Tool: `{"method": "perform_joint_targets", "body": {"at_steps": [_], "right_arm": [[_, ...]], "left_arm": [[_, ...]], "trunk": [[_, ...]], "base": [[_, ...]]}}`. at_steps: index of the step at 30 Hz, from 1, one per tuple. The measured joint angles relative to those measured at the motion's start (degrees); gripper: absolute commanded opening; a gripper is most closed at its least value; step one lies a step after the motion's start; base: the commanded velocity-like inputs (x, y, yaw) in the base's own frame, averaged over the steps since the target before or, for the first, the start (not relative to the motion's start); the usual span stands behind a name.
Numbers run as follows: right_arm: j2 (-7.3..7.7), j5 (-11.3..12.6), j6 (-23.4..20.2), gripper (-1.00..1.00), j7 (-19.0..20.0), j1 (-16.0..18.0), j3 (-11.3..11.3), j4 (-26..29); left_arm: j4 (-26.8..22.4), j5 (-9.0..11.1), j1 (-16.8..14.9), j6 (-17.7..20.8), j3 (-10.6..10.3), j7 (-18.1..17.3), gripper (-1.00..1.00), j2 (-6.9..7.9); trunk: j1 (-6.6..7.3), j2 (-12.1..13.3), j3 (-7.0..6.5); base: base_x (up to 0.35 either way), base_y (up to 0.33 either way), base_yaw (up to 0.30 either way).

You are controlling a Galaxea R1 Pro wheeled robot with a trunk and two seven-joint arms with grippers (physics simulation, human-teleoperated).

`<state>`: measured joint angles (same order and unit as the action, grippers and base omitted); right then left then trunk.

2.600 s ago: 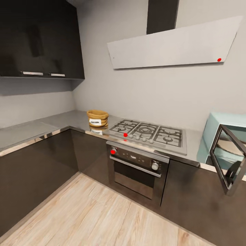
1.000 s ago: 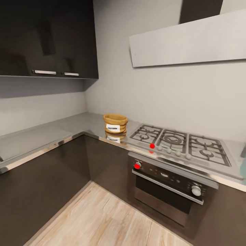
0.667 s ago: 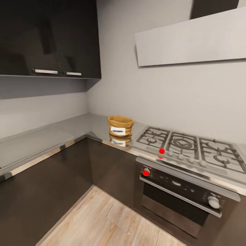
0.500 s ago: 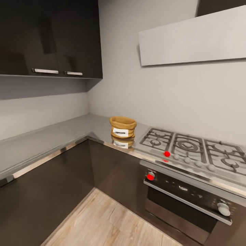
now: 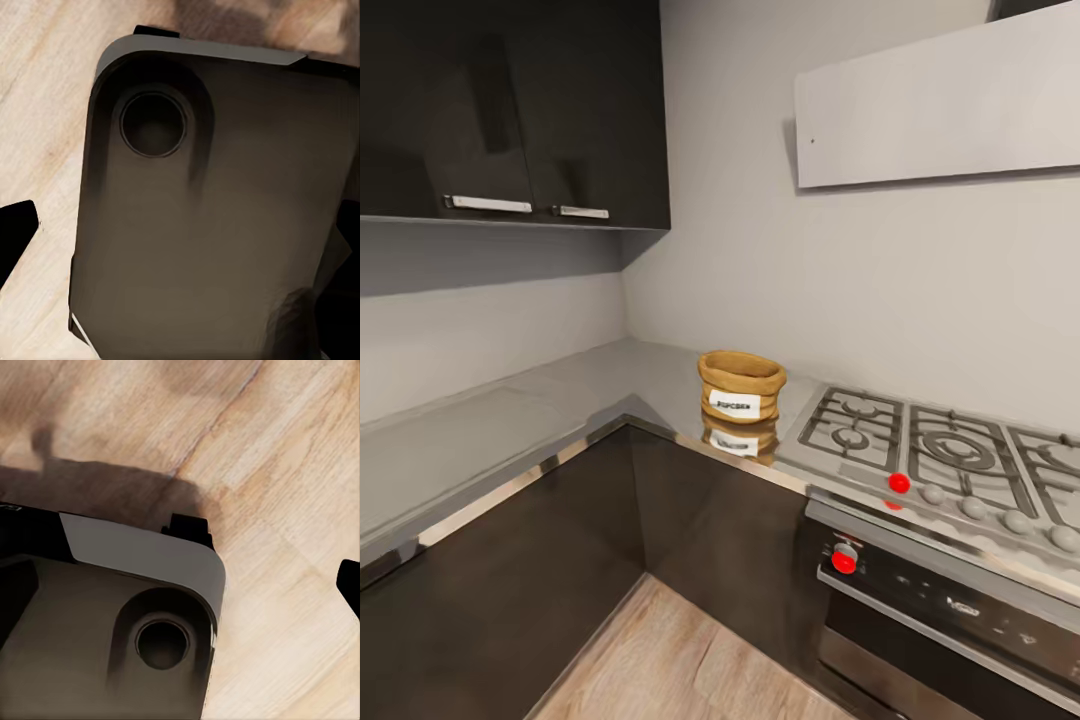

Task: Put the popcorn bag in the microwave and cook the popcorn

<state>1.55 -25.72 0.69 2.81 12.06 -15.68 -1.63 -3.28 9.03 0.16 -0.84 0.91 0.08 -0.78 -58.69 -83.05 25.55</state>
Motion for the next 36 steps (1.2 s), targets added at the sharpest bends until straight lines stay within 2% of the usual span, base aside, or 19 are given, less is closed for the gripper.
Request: {"method": "perform_joint_targets", "body": {"at_steps": [12,26,36], "right_arm": [[-0.61,0.3,0.0,1.00,0.0,0.0,0.0,0.0],[0.01,0.2,-0.2,1.00,0.0,0.0,0.0,0.0],[-0.03,0.2,-0.1,1.00,0.0,0.0,-0.1,0.0]], "left_arm": [[0.0,0.0,0.0,0.0,0.1,0.0,1.00,0.00],[0.0,0.3,0.0,-0.1,0.4,0.3,1.00,0.00],[0.0,0.1,0.0,-0.1,0.2,0.3,1.00,0.00]], "trunk": [[-0.01,0.0,-0.46],[-0.03,0.0,-0.67],[-0.01,0.0,-0.67]], "base": [[0.267,0.108,-0.148],[0.019,0.010,-0.042],[0.154,0.240,0.000]]}}
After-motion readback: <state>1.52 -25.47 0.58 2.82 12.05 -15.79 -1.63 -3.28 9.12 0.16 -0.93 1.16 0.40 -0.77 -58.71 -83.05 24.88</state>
